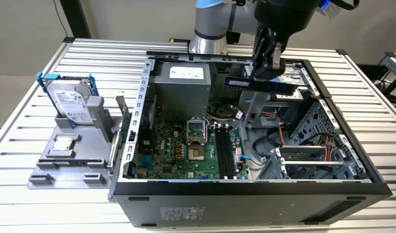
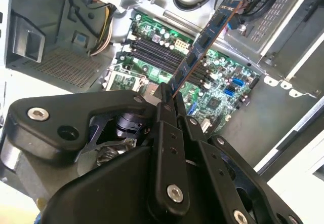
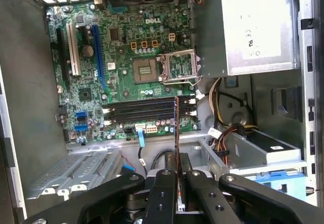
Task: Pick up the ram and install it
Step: 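Insert the ram into the slot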
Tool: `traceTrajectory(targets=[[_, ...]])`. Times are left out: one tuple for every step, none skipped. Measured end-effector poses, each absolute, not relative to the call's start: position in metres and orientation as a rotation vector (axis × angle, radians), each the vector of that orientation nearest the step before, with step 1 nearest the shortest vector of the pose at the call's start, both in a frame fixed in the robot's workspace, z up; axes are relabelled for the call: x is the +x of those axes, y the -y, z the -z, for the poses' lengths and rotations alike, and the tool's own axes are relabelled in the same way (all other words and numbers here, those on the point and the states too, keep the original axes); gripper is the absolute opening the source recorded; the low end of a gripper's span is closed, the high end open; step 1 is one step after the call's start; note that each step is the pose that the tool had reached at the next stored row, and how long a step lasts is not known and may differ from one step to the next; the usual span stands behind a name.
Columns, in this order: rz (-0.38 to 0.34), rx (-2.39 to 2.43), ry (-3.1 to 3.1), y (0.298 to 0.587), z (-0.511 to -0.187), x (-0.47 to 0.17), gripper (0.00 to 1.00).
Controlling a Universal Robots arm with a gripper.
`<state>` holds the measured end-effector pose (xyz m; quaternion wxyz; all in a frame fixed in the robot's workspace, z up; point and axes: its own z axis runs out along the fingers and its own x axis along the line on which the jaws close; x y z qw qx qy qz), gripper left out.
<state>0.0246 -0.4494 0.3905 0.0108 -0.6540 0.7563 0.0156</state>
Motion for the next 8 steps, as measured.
traceTrajectory(targets=[[-0.049,-2.031,-2.367,0.4494,-0.3905,0.0246,0.00],[-0.048,-2.021,-2.376,0.4494,-0.3905,0.0246,0.00],[-0.048,-2.009,-2.386,0.4494,-0.3905,0.0246,0.00],[-0.048,-1.994,-2.399,0.4494,-0.3905,0.0246,0.00],[-0.048,-1.979,-2.410,0.4494,-0.3905,0.0246,0.00],[-0.048,-1.964,-2.422,0.4494,-0.3905,0.0246,0.00],[-0.047,-1.950,-2.434,0.4494,-0.3906,0.0246,0.00],[-0.047,-1.934,-2.446,0.4494,-0.3905,0.0246,0.00]])
